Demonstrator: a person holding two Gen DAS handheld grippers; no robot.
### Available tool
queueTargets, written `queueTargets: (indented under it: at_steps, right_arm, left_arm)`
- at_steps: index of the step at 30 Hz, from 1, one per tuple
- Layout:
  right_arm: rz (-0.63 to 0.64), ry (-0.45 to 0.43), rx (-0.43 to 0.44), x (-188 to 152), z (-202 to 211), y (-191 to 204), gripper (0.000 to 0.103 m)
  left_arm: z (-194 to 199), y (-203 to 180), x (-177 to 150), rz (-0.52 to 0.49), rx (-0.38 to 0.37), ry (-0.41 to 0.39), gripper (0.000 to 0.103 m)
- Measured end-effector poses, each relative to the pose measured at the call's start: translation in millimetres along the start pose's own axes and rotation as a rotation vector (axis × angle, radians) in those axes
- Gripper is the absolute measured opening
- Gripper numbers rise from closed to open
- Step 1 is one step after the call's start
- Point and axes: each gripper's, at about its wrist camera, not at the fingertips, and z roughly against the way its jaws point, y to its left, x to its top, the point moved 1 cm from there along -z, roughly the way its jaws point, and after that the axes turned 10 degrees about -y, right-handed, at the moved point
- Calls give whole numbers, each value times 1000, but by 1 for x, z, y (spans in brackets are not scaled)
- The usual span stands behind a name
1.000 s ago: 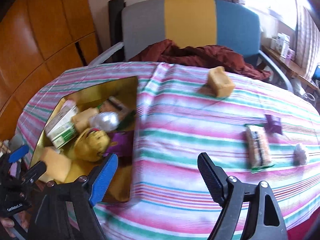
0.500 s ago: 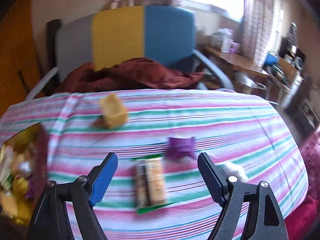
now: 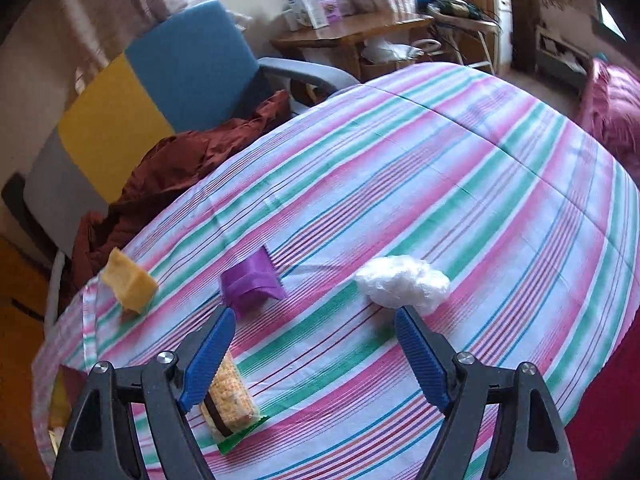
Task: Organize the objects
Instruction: 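Move both tools toward the yellow sponge and the wrapped white ball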
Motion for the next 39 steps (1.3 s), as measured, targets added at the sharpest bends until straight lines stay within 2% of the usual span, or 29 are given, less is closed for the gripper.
queueTargets:
  at_steps: [7,15,22,29,32,36,39]
  right_arm:
    - [-166,-9,14,8,3,-32,84]
    - [-187,19,49,6,-2,-30,84]
    - [-119,43,91,2,-4,-15,84]
    - [-14,46,125,-1,-2,6,84]
    - [-9,53,142,-1,-1,7,84]
    - [-10,78,164,-3,-3,8,84]
    - [-4,86,179,-4,-4,11,84]
  left_arm:
    - [-19,-36,22,-57,-82,11,93]
    - [-43,-60,49,-66,-139,21,93]
    - [-83,-75,72,16,-208,102,93]
    - [-148,-83,98,183,-229,229,93]
    - [-174,-88,110,232,-223,246,93]
    - [-213,-99,125,245,-184,241,93]
    - [-247,-107,132,268,-163,270,93]
